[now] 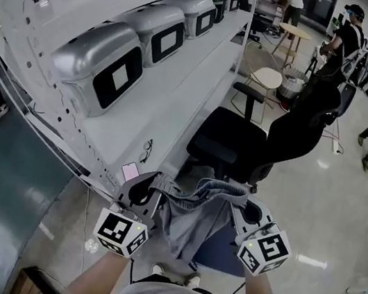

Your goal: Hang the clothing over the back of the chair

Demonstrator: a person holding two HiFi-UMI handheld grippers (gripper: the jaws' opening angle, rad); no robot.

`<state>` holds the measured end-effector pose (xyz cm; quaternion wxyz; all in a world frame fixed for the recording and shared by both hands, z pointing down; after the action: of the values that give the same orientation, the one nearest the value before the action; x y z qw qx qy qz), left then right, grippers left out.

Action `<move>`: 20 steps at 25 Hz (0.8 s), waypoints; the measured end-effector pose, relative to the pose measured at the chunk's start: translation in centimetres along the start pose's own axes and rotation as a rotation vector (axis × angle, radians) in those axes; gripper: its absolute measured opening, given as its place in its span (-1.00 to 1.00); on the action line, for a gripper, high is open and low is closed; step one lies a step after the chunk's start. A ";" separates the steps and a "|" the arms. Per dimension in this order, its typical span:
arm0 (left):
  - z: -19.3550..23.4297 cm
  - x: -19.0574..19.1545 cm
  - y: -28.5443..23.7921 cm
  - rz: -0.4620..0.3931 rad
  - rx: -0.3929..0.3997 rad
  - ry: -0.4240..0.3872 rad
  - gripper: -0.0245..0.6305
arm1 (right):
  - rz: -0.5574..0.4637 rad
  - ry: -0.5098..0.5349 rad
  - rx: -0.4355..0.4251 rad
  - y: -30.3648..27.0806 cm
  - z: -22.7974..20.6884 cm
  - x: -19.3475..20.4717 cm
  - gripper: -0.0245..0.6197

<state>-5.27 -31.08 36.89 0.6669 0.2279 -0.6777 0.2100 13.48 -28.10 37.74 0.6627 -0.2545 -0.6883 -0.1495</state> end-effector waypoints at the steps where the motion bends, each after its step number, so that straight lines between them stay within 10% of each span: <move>1: 0.2 0.5 -0.4 0.008 -0.001 0.003 -0.83 | 0.006 -0.003 0.002 -0.4 -0.4 0.3 -0.87; 20: 1.7 13.9 -5.7 0.247 0.015 0.039 -0.83 | 0.188 -0.004 0.131 -5.8 -5.5 12.9 -0.87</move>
<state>-3.38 -37.13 50.61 0.6471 0.1436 -0.6859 0.3003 14.98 -33.89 51.68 0.6875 -0.2745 -0.6711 -0.0408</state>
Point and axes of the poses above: the fingertips, and each gripper's own axes: y backward along the fingers, z to its left, x out of its underside, the point moved 2 cm from there along y, backward along the fingers, and after that the axes turned 4 degrees about -y, right-handed, at the moved point
